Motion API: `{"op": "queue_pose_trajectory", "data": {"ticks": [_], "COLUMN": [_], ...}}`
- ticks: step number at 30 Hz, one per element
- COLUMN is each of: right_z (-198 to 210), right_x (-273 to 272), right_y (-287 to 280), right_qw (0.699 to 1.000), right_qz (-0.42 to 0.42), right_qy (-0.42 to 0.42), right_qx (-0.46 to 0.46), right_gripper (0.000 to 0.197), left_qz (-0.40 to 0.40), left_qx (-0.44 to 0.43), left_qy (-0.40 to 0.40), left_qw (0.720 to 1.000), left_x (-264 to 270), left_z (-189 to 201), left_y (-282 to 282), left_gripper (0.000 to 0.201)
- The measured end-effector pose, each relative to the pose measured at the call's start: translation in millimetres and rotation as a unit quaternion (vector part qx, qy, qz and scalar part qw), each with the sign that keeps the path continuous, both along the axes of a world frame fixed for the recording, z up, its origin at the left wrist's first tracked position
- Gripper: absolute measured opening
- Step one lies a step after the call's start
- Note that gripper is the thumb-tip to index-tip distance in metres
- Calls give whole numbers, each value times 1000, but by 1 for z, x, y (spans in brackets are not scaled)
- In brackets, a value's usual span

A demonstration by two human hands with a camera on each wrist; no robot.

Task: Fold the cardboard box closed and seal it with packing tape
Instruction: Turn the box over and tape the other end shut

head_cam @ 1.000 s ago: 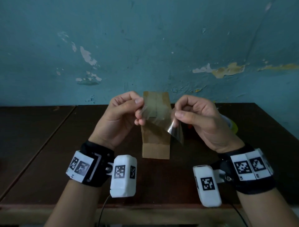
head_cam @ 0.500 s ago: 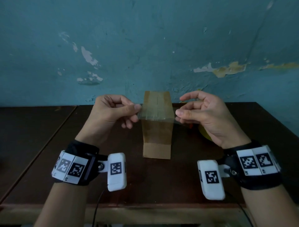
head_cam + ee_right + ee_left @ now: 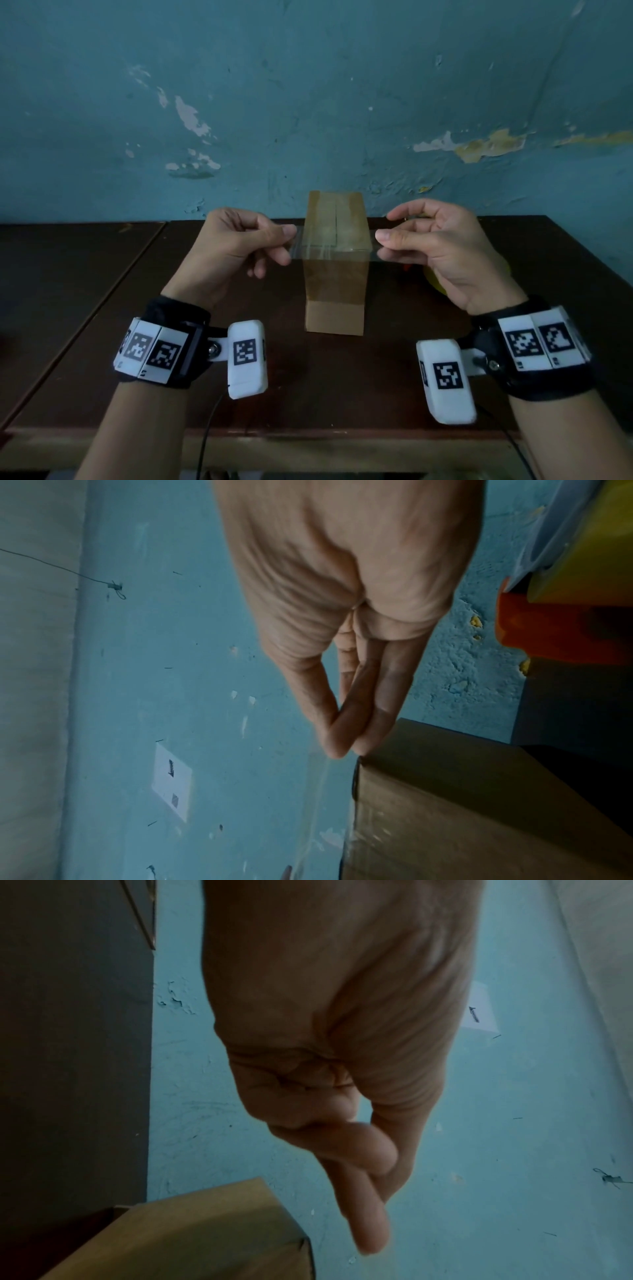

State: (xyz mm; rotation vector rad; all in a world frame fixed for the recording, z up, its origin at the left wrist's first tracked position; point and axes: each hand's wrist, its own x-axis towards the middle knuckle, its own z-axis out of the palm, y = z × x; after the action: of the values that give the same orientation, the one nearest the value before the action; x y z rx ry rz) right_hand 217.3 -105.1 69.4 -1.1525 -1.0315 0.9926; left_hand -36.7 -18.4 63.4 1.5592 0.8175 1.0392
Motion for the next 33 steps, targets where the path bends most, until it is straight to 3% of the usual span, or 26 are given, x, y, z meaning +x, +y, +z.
{"op": "queue_pose_trajectory", "data": {"ticks": [15, 20, 27, 33], "right_z": [-2, -3, -1, -4], "right_x": [-2, -1, -3, -2], "right_y": [4, 7, 6, 7], "right_qw": [999, 999, 999, 999], "right_qz": [-7, -8, -19, -24], "right_qy": [16, 20, 22, 23], "right_qx": [-39, -45, -31, -42], "right_gripper": [48, 35, 50, 49], "left_qz": [27, 23, 24, 11], "left_qx": [-26, -30, -5, -16], "left_qy": [43, 38, 22, 17], "left_qw": [998, 999, 999, 1000], "left_x": [3, 3, 2, 3], "left_z": [-3, -5, -7, -12], "left_y": [0, 1, 4, 6], "left_gripper": [23, 24, 23, 28]}}
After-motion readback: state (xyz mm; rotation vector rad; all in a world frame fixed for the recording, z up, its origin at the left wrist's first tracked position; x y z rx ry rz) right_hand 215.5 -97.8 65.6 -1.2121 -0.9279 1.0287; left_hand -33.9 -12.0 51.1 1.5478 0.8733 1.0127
